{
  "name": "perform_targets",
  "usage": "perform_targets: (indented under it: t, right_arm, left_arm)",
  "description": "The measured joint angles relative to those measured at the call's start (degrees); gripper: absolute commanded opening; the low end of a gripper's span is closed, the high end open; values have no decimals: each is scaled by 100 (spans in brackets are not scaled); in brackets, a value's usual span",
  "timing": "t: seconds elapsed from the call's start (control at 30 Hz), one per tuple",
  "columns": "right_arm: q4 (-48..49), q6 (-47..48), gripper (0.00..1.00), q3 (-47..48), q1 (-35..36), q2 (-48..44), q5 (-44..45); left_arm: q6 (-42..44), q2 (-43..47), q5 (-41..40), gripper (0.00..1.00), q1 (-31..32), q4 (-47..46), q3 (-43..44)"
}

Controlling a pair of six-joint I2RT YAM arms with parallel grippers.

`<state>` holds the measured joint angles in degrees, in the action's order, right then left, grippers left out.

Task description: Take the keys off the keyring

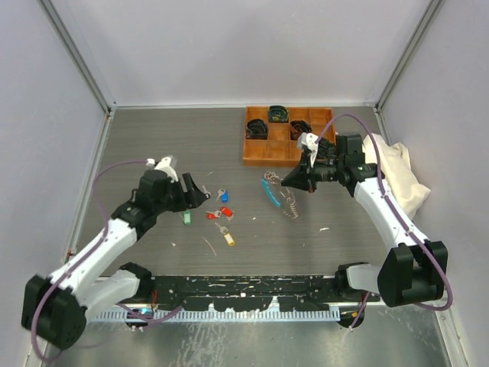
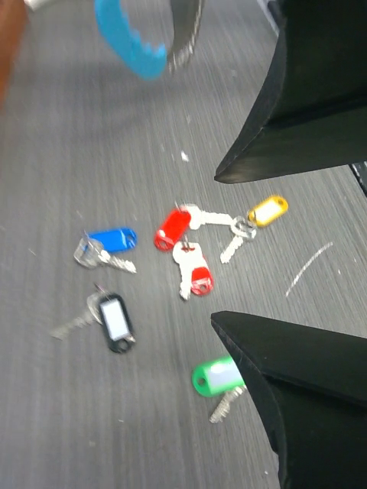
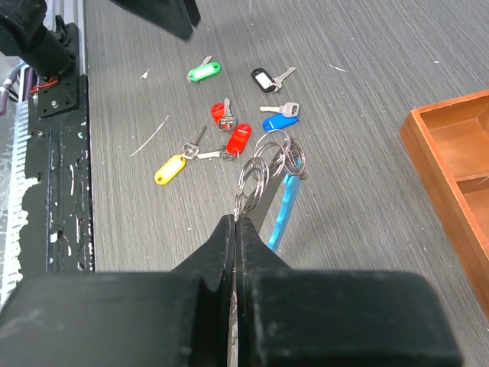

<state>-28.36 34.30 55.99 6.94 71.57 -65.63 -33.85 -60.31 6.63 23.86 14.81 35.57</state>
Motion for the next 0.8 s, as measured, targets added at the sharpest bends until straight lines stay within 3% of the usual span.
perform_targets:
  t: [0.13, 0.37, 0.53, 0.8]
  right_arm:
    - [302, -389, 1, -57, 321, 4, 308]
    - [1484, -1818, 4, -188, 1082, 4, 815]
    - [2133, -2420, 4, -549, 1045, 63, 1740]
    - [2031, -1958, 4, -494, 881, 955, 2647]
  left_arm:
    - [-4, 1228, -13, 81, 0, -83, -55]
    - [-302, 2717, 170, 82, 0, -553, -686]
    - [-538, 2868, 267, 83, 0, -643, -988]
    - [-566, 2568, 577, 83, 0, -872, -931]
